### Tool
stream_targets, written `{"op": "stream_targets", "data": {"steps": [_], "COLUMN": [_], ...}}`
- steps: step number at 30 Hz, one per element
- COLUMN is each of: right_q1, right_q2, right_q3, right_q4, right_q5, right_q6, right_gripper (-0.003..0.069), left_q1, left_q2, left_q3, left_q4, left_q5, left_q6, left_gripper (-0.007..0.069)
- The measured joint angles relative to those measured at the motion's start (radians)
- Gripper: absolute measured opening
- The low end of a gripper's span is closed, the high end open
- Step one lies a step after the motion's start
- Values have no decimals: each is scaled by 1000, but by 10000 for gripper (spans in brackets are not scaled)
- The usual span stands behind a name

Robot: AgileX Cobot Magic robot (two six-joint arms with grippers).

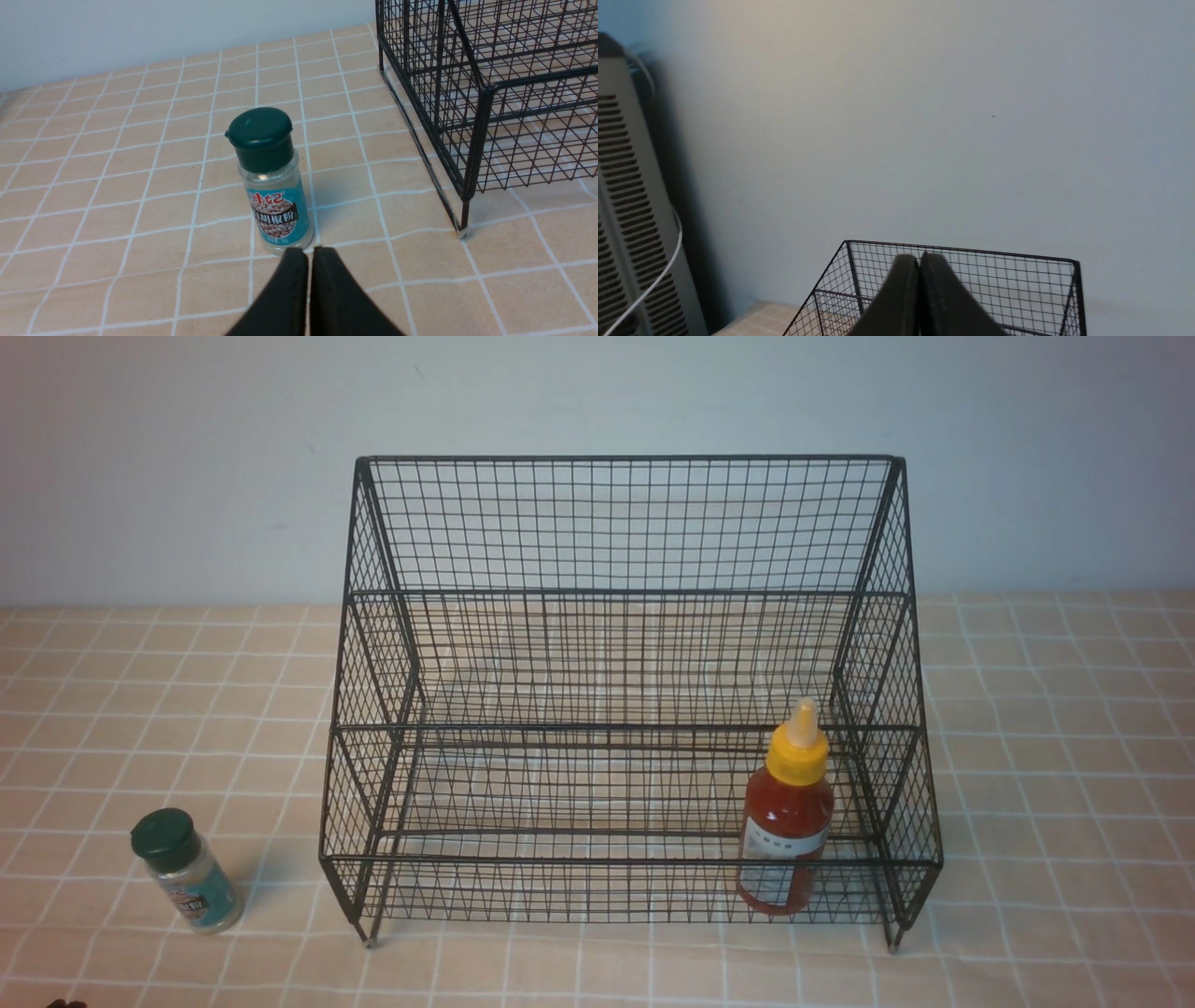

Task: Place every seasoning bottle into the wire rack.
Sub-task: Use the left arm to grab the condiment bottle closest to it

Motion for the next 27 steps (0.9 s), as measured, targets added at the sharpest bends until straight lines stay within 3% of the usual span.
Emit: {"op": "stream_targets", "data": {"steps": [1,5,10,13,16,21,27], "right_q1": [0,0,-32,-151,-380,-636,-712], "right_q2": [0,0,-7,-12,-12,-26,-80], "right_q3": [17,30,46,84,190,413,567], "right_q4": [63,175,190,166,127,114,131], "right_q5": [-18,-35,-37,-38,-38,-33,-26], "right_q6": [-96,-242,-317,-335,-344,-345,-329], "right_gripper": [-12,-13,-13,-13,-13,-13,-13], "left_q1": [0,0,0,0,0,0,0], "left_q2": [0,0,0,0,0,0,0], "left_q3": [0,0,0,0,0,0,0], "left_q4": [0,0,0,0,0,0,0], "left_q5": [0,0,0,0,0,0,0], "left_q6": [0,0,0,0,0,0,0], "left_gripper": [-7,-7,-7,-7,-7,-7,-7]}}
